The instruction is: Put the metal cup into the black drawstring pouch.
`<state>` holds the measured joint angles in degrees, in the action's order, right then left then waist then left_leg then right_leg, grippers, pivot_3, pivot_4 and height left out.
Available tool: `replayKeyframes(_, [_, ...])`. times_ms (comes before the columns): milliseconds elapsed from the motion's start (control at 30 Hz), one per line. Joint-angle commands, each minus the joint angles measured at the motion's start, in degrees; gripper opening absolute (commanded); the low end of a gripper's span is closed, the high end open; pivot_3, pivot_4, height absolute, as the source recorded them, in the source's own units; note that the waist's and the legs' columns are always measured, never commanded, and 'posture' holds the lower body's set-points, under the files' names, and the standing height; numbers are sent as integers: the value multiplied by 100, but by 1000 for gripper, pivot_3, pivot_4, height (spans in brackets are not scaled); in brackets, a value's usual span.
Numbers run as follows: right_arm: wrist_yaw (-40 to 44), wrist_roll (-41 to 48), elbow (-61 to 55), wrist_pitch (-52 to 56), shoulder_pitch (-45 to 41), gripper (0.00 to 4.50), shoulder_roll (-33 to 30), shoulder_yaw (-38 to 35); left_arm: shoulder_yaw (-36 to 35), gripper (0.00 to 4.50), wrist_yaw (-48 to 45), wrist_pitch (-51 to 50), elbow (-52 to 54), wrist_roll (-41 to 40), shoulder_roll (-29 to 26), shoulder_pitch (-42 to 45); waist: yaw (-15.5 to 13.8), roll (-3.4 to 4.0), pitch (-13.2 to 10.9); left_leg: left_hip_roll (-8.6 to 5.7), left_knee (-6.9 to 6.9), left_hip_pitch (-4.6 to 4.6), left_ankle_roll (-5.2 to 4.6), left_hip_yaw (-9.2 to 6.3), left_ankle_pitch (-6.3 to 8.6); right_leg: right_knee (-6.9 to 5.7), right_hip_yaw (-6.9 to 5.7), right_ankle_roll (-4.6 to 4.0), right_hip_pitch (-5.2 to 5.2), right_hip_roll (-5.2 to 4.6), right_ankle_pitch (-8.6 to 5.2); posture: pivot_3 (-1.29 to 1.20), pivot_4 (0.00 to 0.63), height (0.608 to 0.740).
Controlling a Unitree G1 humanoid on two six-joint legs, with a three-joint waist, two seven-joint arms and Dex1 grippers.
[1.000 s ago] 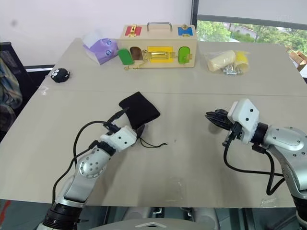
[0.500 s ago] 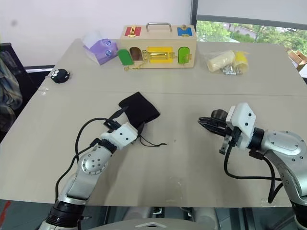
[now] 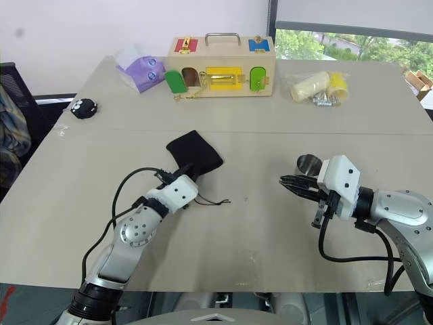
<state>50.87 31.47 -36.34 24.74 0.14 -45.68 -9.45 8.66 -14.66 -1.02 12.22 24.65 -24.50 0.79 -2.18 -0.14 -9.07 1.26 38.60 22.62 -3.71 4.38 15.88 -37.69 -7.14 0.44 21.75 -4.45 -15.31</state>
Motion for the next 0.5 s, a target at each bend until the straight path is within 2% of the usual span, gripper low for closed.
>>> replayKeyframes(33, [-19,41,-225,-62,-12,0,-31,-61,68,60,-32,-213,-252,81,-5,-199,-1,0,2,0,0,0,0,0,0,0,0,0,0,0,0,0,150,740])
replayKeyframes(267, [-108,-142,-91,-180,-101,0,-43,-150,-217,60,-223,-603,-113,-611,338,21,-11,3,4,0,1,-1,0,-1,0,-1,0,0,0,0,0,0,150,740])
replayKeyframes(500, [-478,-819,428,-359,-431,0,-102,-198,-679,60,-610,-1712,418,-1712,805,454,-20,-14,-7,-2,10,10,6,0,-4,0,-1,2,1,0,0,0,150,740])
